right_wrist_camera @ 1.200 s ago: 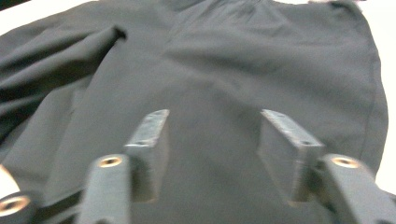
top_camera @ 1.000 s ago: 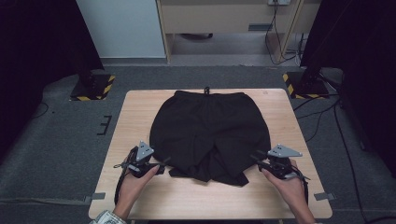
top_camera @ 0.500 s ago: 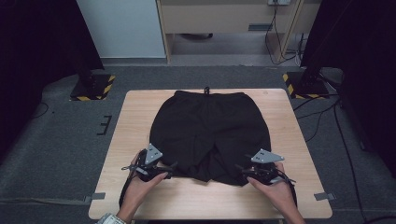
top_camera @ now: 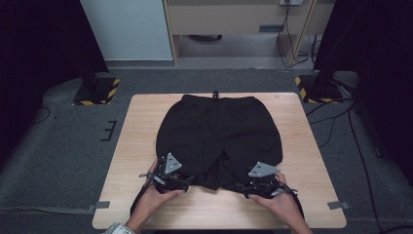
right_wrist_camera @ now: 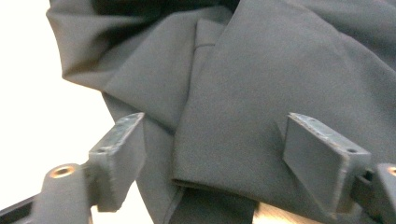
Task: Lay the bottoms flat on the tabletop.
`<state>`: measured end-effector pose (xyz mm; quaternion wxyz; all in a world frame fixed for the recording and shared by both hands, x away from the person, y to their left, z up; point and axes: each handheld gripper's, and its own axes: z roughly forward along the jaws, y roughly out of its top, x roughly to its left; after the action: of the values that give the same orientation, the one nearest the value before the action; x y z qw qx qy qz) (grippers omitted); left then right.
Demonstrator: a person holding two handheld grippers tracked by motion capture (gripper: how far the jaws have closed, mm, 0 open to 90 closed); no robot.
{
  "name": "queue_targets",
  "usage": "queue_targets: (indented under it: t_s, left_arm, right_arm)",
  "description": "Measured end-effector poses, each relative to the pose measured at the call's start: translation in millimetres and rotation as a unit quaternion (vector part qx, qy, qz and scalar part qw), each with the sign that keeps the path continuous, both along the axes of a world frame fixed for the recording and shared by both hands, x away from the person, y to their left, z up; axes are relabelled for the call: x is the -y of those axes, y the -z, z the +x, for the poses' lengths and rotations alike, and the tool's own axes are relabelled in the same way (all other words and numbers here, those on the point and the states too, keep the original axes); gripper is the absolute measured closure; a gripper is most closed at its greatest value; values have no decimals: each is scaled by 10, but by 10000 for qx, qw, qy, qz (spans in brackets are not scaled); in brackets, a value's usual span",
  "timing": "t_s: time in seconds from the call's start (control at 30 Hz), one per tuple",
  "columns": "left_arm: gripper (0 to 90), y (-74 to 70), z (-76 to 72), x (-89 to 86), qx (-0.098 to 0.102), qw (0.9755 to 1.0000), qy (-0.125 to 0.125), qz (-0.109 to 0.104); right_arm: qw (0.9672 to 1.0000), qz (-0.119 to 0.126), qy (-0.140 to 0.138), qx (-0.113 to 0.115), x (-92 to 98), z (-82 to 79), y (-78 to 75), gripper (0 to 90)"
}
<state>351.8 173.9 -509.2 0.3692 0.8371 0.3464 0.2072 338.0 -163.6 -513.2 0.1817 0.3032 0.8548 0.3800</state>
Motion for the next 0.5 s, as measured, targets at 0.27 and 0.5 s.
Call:
queue_targets:
  t_s: [0.27,0.5]
  left_arm:
    - [309,1,26,41,-25,9997,211,143]
    - [601,4,80,46,-3,9995,186,250]
  right_arm:
    - [9998,-129,164,-3,102,35,-2,717]
    - [9996,95,242,85,170,52,-53,862]
